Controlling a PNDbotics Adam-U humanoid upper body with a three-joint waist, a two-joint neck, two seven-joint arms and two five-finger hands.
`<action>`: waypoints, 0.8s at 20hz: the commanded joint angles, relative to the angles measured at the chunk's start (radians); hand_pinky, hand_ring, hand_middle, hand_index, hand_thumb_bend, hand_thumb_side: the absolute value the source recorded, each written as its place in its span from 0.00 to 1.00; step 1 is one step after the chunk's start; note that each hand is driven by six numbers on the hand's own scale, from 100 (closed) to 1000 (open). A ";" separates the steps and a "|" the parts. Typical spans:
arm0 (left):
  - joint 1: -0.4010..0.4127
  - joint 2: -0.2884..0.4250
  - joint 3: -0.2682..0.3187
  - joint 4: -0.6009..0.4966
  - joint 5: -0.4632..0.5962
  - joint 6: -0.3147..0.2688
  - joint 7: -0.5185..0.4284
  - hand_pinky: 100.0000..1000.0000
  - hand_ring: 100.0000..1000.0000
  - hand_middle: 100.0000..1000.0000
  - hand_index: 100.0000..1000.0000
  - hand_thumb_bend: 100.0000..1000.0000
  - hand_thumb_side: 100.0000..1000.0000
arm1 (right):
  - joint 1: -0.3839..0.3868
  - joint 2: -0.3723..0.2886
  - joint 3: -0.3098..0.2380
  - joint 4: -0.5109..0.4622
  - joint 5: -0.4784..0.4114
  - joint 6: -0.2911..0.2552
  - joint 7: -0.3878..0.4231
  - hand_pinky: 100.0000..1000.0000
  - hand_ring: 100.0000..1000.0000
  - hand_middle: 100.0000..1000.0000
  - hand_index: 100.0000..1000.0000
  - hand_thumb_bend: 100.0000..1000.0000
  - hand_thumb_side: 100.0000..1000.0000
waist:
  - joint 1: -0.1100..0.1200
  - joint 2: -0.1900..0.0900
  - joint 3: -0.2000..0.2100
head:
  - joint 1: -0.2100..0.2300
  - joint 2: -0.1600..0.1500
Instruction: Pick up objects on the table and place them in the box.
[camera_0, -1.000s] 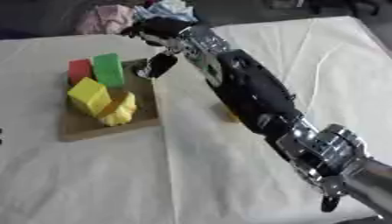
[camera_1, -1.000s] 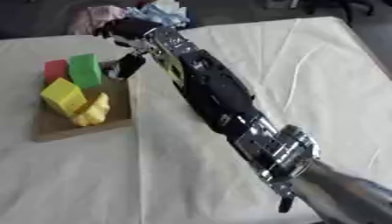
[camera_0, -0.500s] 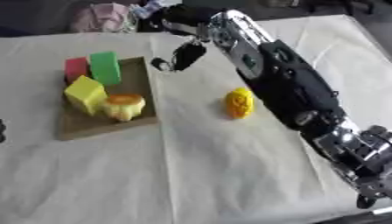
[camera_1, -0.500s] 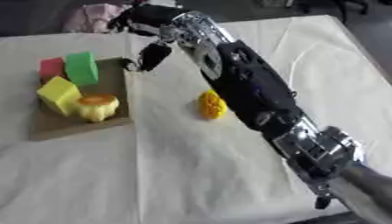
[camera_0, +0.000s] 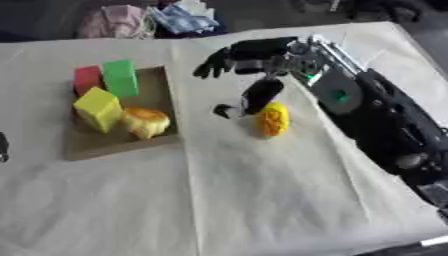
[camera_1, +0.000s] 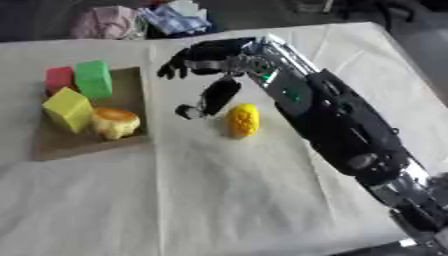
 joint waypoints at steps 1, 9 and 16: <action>-0.003 0.022 0.008 -0.014 -0.007 -0.001 0.005 0.68 0.67 0.66 0.75 0.25 0.46 | 0.024 -0.055 -0.028 -0.053 0.024 0.006 0.040 0.78 0.81 0.84 0.94 0.18 0.42 | -0.013 -0.033 -0.004 | 0.005 0.005; -0.002 0.022 0.010 -0.014 -0.007 0.000 0.007 0.68 0.67 0.66 0.75 0.25 0.46 | 0.109 -0.077 -0.063 0.001 0.134 0.005 0.013 0.80 0.82 0.84 0.93 0.22 0.39 | -0.010 -0.032 -0.009 | 0.008 0.003; -0.003 0.021 0.011 -0.015 -0.007 -0.001 0.007 0.68 0.67 0.66 0.75 0.25 0.45 | 0.107 -0.055 -0.075 0.105 0.317 -0.022 -0.071 0.80 0.82 0.81 0.88 0.24 0.33 | -0.003 -0.032 -0.008 | 0.010 -0.002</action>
